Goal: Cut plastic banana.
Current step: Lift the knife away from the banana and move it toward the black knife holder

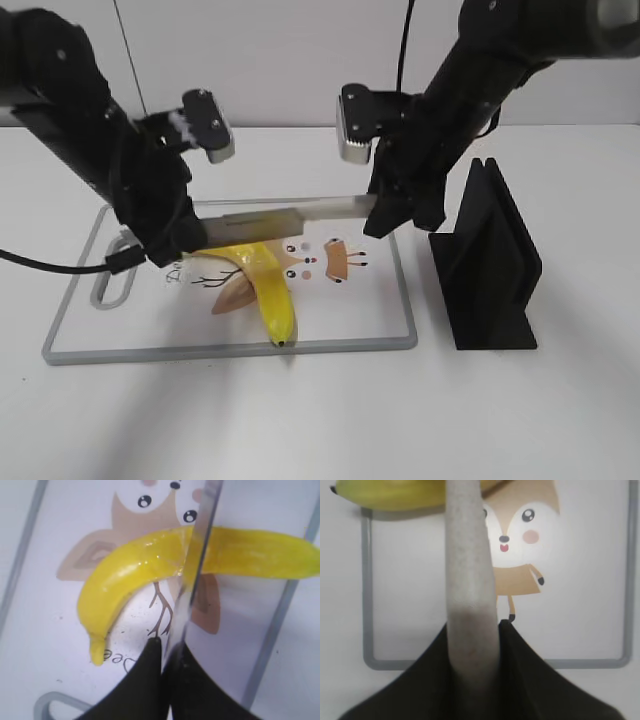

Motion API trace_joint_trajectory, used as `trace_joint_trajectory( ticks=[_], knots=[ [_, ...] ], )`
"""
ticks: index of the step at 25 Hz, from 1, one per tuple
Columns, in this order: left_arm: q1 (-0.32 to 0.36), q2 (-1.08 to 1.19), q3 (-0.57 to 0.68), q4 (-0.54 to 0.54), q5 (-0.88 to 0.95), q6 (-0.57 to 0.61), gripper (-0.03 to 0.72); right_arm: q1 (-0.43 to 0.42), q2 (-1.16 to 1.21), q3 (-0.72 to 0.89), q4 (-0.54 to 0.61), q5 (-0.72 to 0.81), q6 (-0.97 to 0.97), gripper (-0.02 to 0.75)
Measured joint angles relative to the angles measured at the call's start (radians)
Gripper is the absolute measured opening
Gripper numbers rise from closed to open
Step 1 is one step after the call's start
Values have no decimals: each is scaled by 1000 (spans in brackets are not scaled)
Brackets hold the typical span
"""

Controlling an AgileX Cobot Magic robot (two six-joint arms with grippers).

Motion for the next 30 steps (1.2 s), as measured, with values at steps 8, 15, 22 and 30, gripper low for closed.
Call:
trace_joint_trajectory(
  ticks=[8, 15, 22, 30],
  knots=[
    [0, -170, -6, 10, 68, -6, -3, 1, -109, -62, 1, 106, 4, 183],
    [0, -190, -7, 24, 61, -25, 102, 2, -112, -100, -1, 136, 5, 179],
    [6, -202, -9, 33, 32, -36, 616, -1, -112, -134, -48, 155, 37, 169],
    [25, -249, -133, 72, 20, -127, 622, -1, -135, -137, -68, 206, 46, 169]
  ],
)
